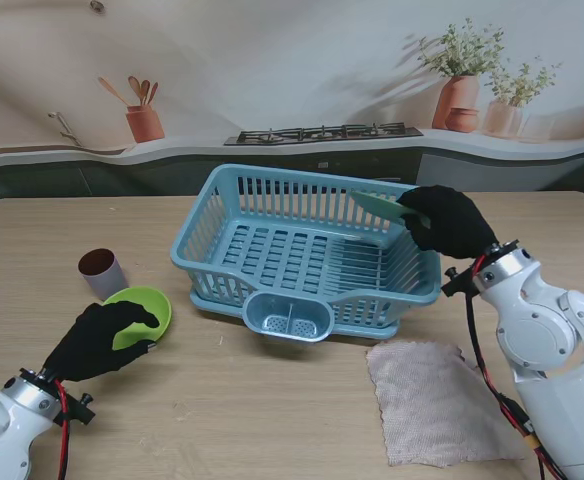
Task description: Clear dishes and wipe the table
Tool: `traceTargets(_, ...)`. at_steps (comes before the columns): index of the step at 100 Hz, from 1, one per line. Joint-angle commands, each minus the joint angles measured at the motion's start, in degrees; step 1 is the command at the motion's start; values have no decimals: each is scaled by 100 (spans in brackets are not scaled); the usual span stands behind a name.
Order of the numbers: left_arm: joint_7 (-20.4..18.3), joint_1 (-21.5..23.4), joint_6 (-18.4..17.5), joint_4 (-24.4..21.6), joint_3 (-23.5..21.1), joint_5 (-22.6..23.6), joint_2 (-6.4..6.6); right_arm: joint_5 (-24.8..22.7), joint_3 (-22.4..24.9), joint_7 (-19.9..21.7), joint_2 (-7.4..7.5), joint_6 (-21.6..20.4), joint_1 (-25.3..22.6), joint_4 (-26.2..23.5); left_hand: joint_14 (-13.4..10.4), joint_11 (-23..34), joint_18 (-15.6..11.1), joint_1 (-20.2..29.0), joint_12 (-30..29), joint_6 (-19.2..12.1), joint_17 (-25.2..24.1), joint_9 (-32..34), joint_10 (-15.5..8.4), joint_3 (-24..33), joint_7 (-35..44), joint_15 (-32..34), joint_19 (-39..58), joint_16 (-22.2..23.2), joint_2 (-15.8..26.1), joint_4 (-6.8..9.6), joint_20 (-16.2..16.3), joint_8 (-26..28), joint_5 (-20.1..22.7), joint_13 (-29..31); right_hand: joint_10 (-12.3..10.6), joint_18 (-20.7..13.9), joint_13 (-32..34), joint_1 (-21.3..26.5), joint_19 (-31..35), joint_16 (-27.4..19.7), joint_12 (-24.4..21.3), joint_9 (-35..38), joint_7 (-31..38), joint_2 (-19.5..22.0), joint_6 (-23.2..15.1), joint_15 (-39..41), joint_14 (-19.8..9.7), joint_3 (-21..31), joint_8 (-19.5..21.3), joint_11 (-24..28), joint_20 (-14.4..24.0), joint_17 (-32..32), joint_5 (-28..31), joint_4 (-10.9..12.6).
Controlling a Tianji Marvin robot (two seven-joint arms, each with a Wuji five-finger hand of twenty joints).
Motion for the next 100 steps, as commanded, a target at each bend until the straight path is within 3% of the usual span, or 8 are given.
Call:
traceTargets(1, -50, 35, -14, -22, -1, -10, -23, -7, -97, 127, -1, 34, 17, -148, -116, -41, -100, 145, -113, -129, -100, -66, -187, -121, -47, -43, -178, -20, 121, -70, -96, -11, -56, -108, -156, -259, 127, 661, 302, 62, 55, 98, 441, 323, -635, 100, 109, 633, 57, 76, 128, 274, 444, 362)
traceTargets(33, -23, 40, -19, -19, -12, 1, -28, 299, -481, 681, 70, 413, 57, -372, -118, -49, -97, 208, -116, -139, -104, -68, -170, -229, -53, -46, -180, -21, 171, -53, -98, -12, -50, -109, -193, -286, 149, 636, 297, 68, 52, 134, 460, 333, -683, 94, 83, 629, 83, 75, 142, 272, 462, 373)
traceTargets(100, -13, 12, -34, 33, -14, 90, -19, 1045, -798, 1954, 260, 1095, 184, -535, -108, -56, -97, 223, -120, -137, -114, -64, -189, -306, -64, -51, -184, -21, 205, -31, -102, -13, -36, -118, -263, -331, 197, 685, 340, 150, 209, 240, 583, 421, -774, 97, -28, 473, 241, 157, 322, 72, 497, 383)
